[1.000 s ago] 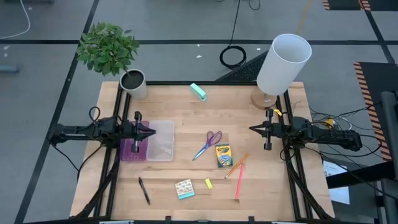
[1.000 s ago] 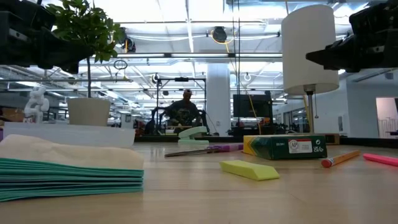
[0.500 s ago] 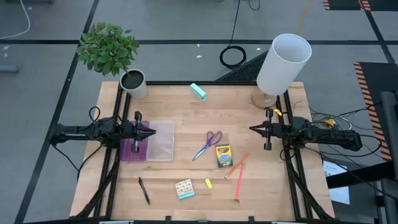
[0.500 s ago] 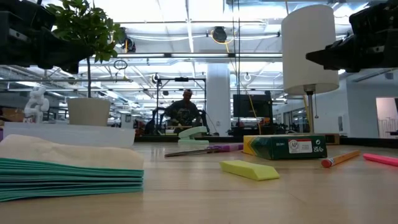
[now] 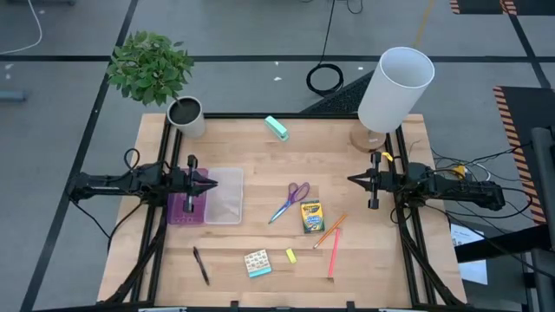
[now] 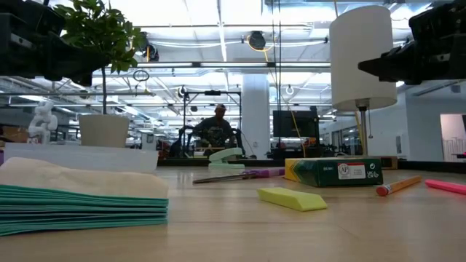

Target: Pack school essentials

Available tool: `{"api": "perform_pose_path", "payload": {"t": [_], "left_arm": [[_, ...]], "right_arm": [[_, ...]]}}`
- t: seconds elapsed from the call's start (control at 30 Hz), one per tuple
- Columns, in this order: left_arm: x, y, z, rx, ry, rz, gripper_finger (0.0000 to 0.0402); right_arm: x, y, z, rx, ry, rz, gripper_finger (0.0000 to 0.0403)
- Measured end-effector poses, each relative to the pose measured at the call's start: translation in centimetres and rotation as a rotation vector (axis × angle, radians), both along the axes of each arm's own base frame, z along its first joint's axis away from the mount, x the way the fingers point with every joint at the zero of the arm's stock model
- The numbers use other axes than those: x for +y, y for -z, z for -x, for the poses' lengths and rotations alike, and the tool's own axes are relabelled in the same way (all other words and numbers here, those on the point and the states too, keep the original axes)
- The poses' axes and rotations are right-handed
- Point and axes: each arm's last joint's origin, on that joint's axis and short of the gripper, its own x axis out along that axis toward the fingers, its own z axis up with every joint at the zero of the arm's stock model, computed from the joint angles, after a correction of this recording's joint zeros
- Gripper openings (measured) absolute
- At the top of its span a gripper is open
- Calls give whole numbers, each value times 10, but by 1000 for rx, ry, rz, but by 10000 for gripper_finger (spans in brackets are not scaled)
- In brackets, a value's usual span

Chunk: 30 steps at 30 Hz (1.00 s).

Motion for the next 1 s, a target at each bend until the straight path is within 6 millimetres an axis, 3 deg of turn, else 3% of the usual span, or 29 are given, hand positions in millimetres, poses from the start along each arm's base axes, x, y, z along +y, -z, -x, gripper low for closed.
{"api": "perform_pose_path", "payload": {"t": [0.2,0.5,0.7,1.0], "left_arm": [[0,0,0,0,0,0,35],[0,0,0,0,0,0,35],[0,0,0,0,0,0,35],[0,0,0,0,0,0,35]], "right_arm": [[0,-2,0,-24,0,-2,0],[0,-7,0,-79,-22,-174,0],[2,-4,-1,-12,-71,-219,0],[2,-53,-3,98,-70,-311,0]]}}
